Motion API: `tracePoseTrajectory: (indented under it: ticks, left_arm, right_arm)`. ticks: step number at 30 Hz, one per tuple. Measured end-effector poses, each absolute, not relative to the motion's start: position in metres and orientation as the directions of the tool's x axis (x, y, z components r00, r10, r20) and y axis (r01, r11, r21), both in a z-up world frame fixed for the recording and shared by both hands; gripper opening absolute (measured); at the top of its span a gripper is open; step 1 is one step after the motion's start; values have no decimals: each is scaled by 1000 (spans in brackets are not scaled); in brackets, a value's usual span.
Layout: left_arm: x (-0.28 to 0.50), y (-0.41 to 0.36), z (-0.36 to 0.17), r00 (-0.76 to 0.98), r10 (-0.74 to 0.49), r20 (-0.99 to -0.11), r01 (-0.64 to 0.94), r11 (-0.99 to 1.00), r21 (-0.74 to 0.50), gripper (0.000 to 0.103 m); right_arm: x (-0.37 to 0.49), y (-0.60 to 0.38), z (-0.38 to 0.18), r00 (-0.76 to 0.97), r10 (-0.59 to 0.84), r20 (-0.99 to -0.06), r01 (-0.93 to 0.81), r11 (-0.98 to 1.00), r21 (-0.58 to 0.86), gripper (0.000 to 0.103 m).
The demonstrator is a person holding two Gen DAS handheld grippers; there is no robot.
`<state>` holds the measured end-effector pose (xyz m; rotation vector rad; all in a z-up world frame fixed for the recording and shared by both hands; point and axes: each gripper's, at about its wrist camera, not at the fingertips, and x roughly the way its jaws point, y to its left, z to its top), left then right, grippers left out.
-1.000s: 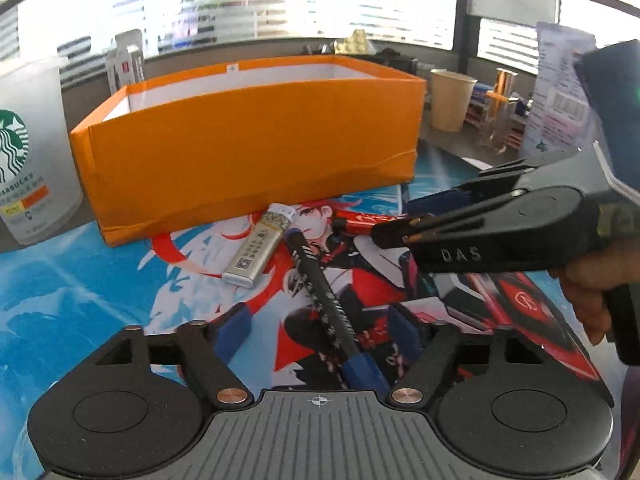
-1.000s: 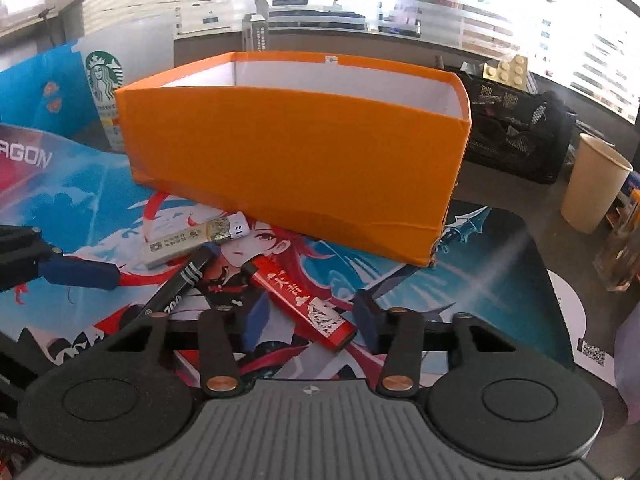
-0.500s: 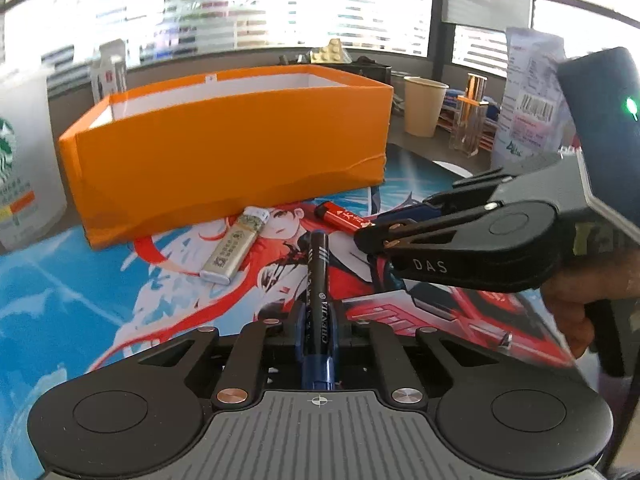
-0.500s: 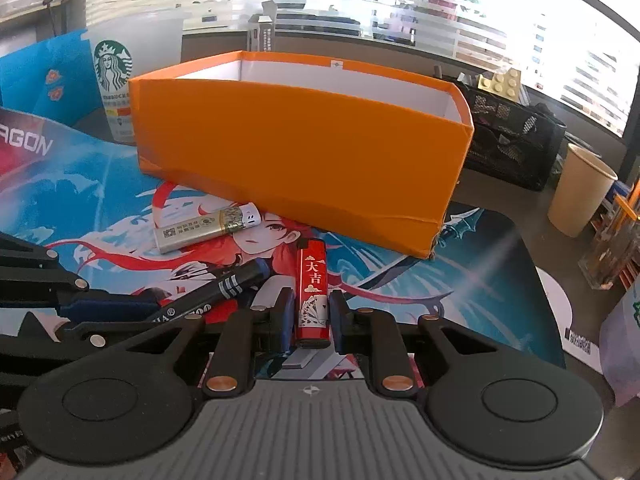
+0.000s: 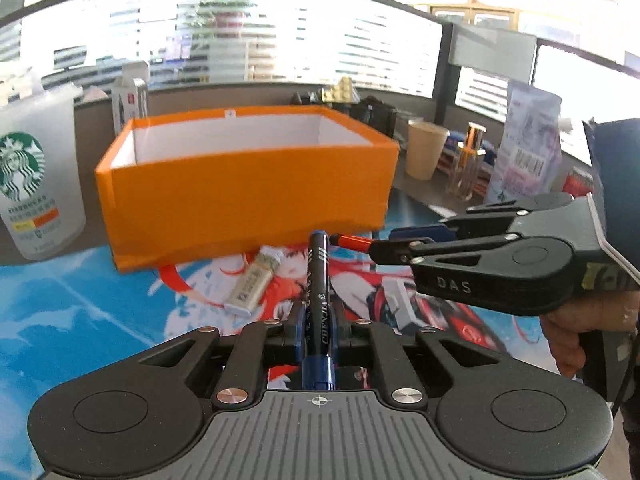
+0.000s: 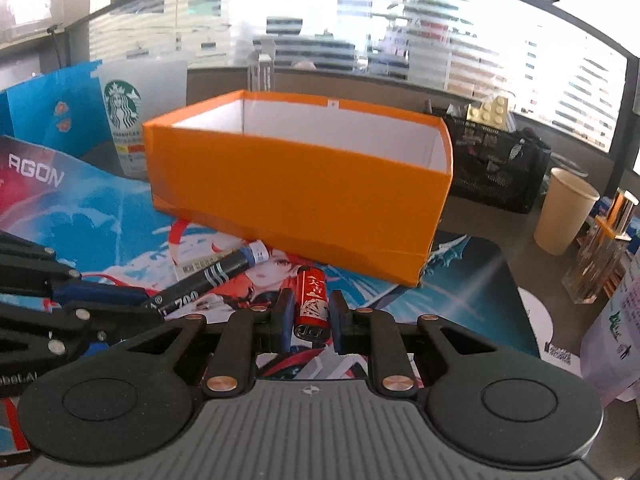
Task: Organize rigid objects
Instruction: 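Carry the marker with the left tool while the right carries the red lighter over the box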
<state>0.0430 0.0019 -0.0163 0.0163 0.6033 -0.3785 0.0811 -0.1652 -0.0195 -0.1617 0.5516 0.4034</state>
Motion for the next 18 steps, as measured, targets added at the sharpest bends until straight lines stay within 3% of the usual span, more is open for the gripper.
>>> tracePoseTrajectory:
  ticks: [18]
  left_arm:
    - [53,12,36,815,-321,-483,337,940,-56,11]
  right_arm:
    - [75,-163,27,819,345,-459,-426,901,-83,17]
